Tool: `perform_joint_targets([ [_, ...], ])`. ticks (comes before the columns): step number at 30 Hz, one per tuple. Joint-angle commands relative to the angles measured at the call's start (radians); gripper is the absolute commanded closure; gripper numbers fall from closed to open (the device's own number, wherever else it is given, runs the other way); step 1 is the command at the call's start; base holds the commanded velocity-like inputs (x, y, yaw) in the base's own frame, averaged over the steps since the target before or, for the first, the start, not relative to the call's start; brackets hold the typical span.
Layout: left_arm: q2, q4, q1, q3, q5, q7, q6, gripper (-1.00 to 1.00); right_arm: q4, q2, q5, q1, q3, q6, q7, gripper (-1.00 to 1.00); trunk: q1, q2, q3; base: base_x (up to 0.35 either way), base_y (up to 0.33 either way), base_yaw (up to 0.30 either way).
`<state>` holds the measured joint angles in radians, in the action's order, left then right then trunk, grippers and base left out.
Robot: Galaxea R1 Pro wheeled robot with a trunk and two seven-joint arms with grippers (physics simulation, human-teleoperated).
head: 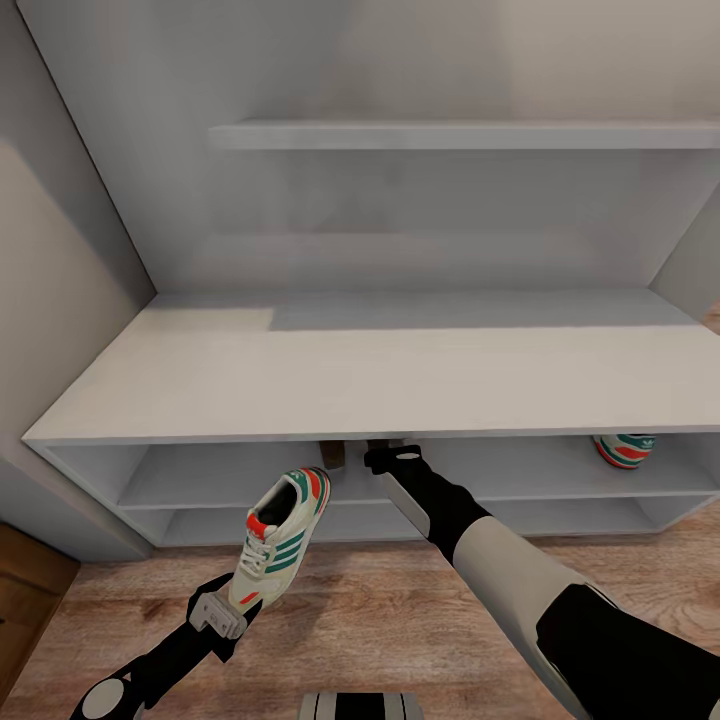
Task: Pick up the two gym shoes and the two sandals from the corridor floor and place them onto the hallstand (shoe rack) in the corridor, making sure they are on the rack and not on the floor. Arrange them so the two gym shoes are next to each other and the two sandals are next to each other.
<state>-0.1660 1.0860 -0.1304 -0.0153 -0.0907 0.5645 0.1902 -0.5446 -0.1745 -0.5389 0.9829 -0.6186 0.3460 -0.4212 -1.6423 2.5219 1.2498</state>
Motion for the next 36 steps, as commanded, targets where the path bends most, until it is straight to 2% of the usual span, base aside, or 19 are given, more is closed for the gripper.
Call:
perform_joint_targets([
  [1, 0.000, 0.000, 0.000, 0.000, 0.000, 0.000, 0.000, 1.00, 0.000, 0.000, -0.003, 0.000, 0.000, -0.001, -0.001, 1.00, 0.000, 0.000, 0.000, 0.000, 0.000, 0.000],
  [25, 0.000, 0.000, 0.000, 0.000, 0.000, 0.000, 0.000, 1.00, -0.003, 0.000, -0.003, -0.001, 0.000, -0.005, -0.001, 1.00, 0.000, 0.000, 0.000, 0.000, 0.001, 0.000],
  [36, 0.000, 0.000, 0.000, 0.000, 0.000, 0.000, 0.000, 1.00, -0.003, 0.000, -0.003, -0.001, 0.000, -0.003, -0.001, 1.00, 0.000, 0.000, 0.000, 0.051, 0.142, 0.000],
])
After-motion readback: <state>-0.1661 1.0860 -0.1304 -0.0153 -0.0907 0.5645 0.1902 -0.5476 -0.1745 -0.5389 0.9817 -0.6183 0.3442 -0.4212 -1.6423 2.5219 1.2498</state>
